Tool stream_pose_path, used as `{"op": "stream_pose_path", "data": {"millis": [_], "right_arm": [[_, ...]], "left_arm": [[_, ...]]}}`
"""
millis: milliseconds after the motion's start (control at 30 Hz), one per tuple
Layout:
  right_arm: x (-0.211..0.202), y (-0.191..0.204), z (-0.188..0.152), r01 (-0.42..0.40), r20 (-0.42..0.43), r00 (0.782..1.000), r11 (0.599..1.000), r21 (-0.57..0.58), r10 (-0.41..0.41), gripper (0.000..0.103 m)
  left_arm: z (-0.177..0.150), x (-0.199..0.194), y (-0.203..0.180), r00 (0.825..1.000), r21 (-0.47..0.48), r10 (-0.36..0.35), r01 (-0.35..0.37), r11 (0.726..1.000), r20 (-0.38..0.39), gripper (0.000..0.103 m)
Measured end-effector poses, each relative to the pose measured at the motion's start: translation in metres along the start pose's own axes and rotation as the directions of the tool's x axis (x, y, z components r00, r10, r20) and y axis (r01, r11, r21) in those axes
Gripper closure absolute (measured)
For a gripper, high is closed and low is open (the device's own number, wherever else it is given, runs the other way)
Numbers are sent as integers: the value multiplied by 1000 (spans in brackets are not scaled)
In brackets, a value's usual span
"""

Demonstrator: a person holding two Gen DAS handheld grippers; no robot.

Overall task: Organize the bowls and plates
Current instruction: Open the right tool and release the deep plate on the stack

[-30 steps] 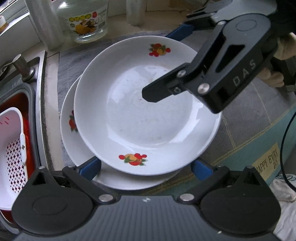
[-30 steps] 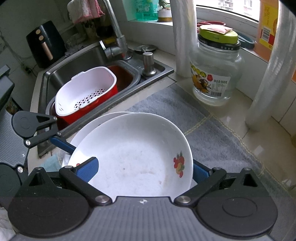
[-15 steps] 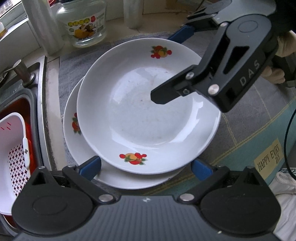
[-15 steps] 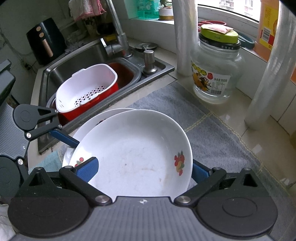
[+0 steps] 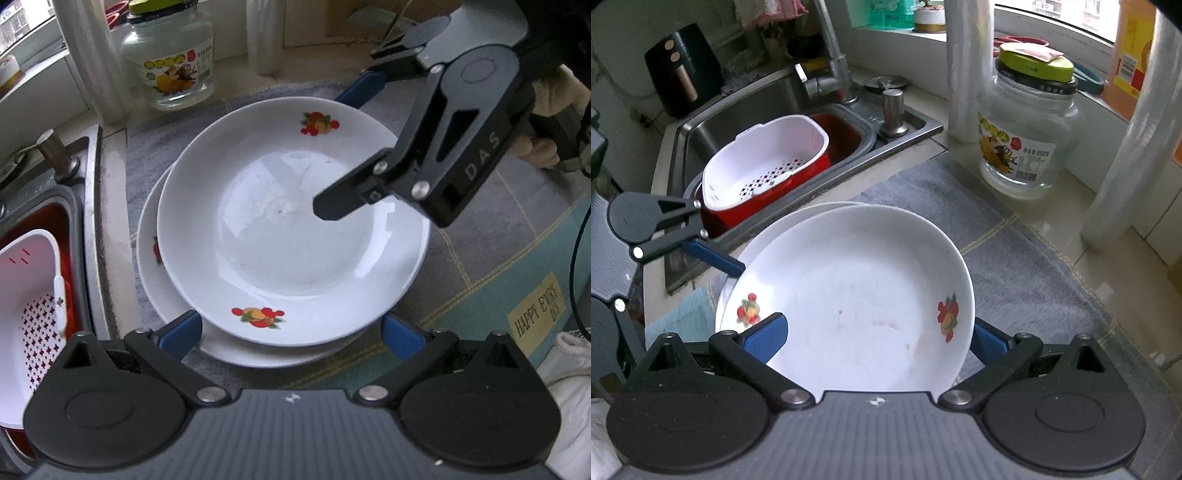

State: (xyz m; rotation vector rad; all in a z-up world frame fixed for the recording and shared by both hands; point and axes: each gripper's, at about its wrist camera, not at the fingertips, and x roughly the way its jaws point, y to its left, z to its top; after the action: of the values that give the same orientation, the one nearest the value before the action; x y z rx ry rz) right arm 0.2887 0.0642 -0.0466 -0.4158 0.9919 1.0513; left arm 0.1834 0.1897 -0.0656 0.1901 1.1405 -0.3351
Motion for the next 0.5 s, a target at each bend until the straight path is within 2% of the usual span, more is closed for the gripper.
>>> {"op": "stream_pose_path", "data": {"millis": [300,400,500], "right_arm": [[-6,8,-1,13,15,1000,1000,-25,-12,0],[-9,13,-5,38,31,999,998,-43,-37,0],[-14,19,-12,105,65,993,993,-57,-102,0]], "left_arm": [[-10,-9,4,999,-27,48,-47,999,11,1],[-20,-16,5,996,-47,60,-57,997,59,1],[-31,-26,0,982,-66,111,-102,993,153,1]]}}
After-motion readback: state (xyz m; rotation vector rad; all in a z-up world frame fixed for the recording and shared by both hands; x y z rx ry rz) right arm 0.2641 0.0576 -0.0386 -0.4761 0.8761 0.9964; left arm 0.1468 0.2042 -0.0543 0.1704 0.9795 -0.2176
